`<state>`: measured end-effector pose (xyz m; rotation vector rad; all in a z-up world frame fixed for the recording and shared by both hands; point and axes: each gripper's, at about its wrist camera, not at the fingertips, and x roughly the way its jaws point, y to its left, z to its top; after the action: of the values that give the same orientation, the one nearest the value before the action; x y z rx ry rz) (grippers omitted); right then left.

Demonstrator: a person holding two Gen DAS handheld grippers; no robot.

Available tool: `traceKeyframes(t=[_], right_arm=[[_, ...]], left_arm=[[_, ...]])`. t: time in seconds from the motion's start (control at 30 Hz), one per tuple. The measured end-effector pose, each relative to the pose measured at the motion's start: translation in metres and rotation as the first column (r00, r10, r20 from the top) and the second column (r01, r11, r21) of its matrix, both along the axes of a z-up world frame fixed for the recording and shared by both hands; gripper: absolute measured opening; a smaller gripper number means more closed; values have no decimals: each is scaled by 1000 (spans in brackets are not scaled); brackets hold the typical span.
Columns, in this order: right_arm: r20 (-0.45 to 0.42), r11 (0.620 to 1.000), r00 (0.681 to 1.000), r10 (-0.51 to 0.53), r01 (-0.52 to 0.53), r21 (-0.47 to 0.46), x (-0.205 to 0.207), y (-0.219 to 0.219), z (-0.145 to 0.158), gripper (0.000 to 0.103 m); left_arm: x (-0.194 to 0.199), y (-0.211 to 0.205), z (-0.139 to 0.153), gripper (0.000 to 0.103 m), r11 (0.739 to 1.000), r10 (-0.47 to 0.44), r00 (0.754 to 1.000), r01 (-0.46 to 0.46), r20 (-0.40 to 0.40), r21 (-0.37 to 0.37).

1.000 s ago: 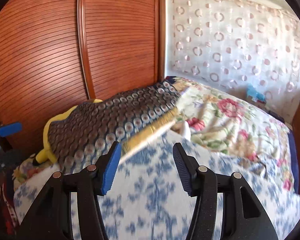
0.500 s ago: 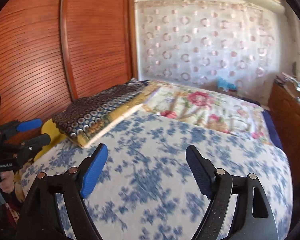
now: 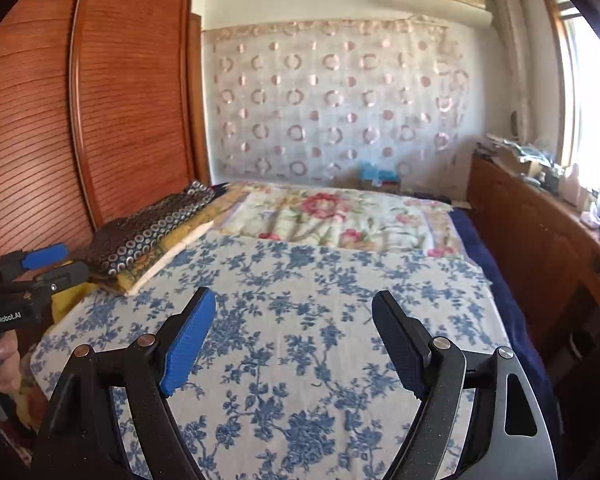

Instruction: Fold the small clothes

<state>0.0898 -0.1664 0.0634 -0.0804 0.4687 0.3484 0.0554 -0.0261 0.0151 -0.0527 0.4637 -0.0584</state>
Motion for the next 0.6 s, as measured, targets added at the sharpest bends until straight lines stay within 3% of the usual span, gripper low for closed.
traceKeyframes(t=[0.3,0.6], right_arm=[[83,997,994,-68,65,42,-22,-25,35,82],[100,995,991,-90,85,55,-25,-34,42,82]], left_arm=[[-6,-18,39,73,1000,-18,998,17,66,9],[-5,-23,36,73,1000,-19,998,18,61,17]])
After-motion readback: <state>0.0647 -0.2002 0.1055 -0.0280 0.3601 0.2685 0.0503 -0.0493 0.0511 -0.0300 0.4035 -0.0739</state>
